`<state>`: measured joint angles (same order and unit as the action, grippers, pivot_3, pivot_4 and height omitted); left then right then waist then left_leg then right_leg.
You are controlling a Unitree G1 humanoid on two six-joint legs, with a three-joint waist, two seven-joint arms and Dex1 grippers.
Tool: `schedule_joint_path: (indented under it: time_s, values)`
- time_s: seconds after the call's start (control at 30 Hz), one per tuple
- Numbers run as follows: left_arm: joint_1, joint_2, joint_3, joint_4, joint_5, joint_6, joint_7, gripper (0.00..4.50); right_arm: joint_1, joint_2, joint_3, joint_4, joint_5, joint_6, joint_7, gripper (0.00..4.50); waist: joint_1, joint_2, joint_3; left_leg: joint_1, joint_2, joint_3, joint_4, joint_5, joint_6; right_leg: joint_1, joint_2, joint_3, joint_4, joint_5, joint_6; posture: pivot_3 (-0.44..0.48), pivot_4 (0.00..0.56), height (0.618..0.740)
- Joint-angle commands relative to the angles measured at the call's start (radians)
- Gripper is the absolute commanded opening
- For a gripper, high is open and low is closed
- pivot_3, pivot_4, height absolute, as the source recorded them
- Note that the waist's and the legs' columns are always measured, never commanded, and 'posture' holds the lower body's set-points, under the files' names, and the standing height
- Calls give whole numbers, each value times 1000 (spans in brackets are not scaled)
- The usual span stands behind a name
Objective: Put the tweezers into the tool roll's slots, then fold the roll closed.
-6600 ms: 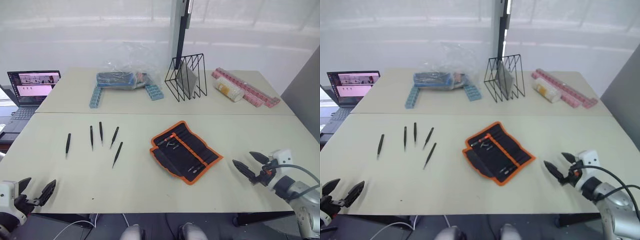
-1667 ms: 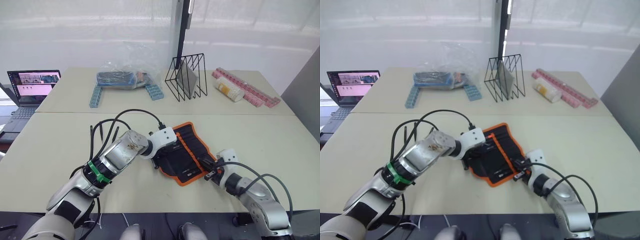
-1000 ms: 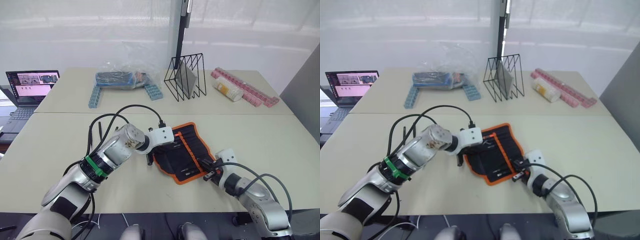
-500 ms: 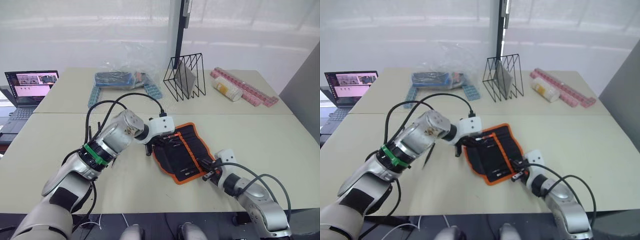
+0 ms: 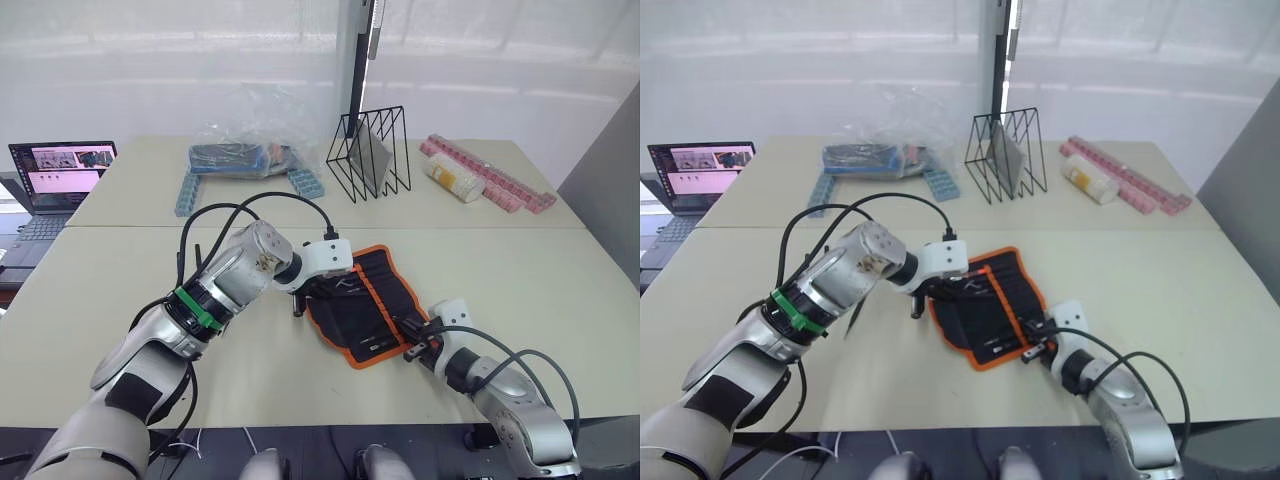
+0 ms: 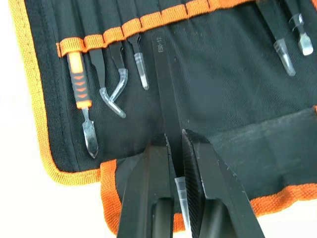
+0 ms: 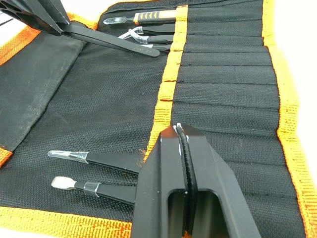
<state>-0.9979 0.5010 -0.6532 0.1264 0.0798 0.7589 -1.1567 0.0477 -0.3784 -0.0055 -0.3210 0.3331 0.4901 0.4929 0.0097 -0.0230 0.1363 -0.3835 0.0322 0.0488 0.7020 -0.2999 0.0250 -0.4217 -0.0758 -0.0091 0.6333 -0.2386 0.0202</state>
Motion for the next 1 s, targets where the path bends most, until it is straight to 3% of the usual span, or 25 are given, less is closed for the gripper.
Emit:
schedule_joint_path:
  time_s: [0.03,0.8,1.0]
  values:
    - [-32,-8,-14,8,39,-38,-1,0,19,3,40,5,-6,29,7,18,0,0,0,0,0,0,0,0,0,0,0,0,0,0,0,0,150,725]
    - [-71,-188,-12,209,173,-177,42,0,35,-2,36,-15,-1,33,5,18,3,0,0,-1,0,0,2,0,0,1,0,0,0,0,0,0,150,725]
    - [-74,-196,-6,219,185,-205,43,0,44,-5,34,-21,-1,35,4,18,2,0,0,-1,0,0,2,0,0,0,0,0,0,0,0,0,150,725]
